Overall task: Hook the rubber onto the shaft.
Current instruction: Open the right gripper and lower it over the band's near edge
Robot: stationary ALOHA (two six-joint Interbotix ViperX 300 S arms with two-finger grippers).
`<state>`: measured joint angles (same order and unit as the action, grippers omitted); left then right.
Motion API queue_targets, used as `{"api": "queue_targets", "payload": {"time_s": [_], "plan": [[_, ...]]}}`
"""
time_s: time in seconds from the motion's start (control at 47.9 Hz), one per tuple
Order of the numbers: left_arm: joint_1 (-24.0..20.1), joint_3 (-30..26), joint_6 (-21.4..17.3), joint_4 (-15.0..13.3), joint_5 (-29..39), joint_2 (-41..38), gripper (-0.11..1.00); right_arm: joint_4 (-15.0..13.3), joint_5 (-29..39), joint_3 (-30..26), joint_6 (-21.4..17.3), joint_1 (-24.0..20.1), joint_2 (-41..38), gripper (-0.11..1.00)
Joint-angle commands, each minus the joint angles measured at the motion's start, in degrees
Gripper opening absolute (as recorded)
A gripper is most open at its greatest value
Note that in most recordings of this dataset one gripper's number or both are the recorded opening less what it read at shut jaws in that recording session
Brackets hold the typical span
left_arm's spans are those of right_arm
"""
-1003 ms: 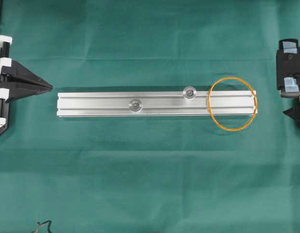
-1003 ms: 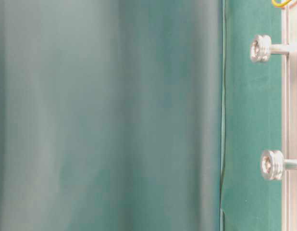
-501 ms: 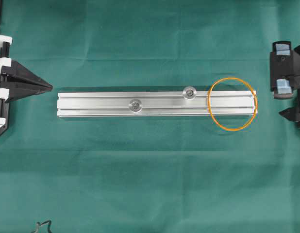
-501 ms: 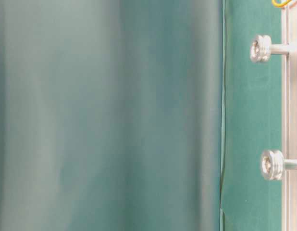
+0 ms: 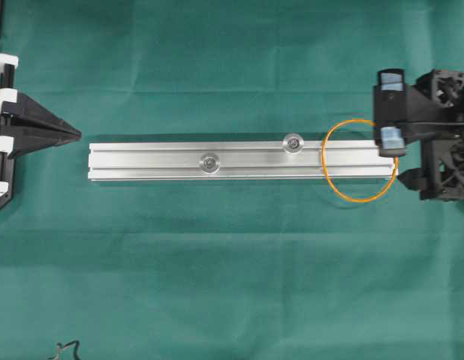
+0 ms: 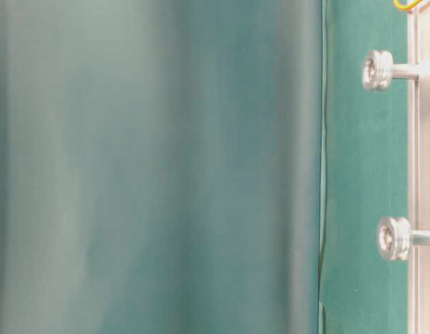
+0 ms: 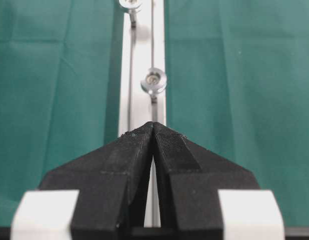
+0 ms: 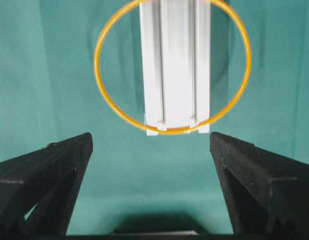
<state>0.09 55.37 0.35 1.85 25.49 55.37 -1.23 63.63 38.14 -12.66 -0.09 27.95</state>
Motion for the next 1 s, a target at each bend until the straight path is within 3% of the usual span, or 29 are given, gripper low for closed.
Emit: {"api": "queue_targets", "payload": {"time_s": [0.0,0.982], "plan": [[-0.18,-1.85,-0.09,0.18,-0.35,-0.26,0.0,0.09,-0.88,-2.2,-0.09,0.09,-0.79,0.97],[-0.18,-1.93,0.0,0.18,-0.35,-0.44,0.0,0.26,-2.02,-3.08,-0.09,0.0,-2.37,0.97]]}}
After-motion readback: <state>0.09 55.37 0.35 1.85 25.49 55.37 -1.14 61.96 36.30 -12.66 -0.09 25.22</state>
